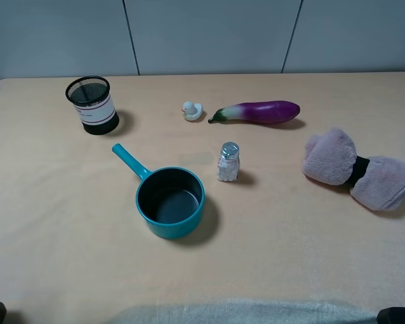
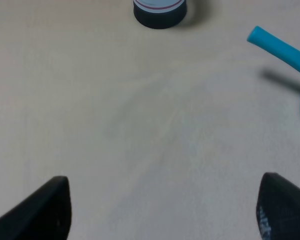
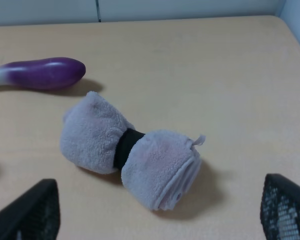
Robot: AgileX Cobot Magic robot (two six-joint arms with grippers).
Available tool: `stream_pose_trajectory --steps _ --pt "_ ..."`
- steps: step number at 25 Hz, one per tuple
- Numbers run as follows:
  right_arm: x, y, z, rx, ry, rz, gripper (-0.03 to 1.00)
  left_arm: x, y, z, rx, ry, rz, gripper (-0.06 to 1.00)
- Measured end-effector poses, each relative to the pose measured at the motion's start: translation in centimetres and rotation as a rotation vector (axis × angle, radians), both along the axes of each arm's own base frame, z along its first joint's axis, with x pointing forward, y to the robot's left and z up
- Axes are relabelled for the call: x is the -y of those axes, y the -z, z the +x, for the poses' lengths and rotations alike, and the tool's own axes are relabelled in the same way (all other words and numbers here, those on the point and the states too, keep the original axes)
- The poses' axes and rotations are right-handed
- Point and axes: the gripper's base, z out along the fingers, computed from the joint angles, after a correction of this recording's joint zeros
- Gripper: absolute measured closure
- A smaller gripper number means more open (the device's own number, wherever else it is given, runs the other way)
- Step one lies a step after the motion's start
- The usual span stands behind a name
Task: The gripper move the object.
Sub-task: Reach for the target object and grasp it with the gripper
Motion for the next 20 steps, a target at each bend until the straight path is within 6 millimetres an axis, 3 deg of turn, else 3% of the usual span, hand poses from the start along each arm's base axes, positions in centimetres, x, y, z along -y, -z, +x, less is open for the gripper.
stream_pose_trajectory --steps 20 --pt "0.00 0.00 0.00 0.000 0.000 0.000 0.36 0.00 0.00 0.00 0.000 0.000 0.000 0.19"
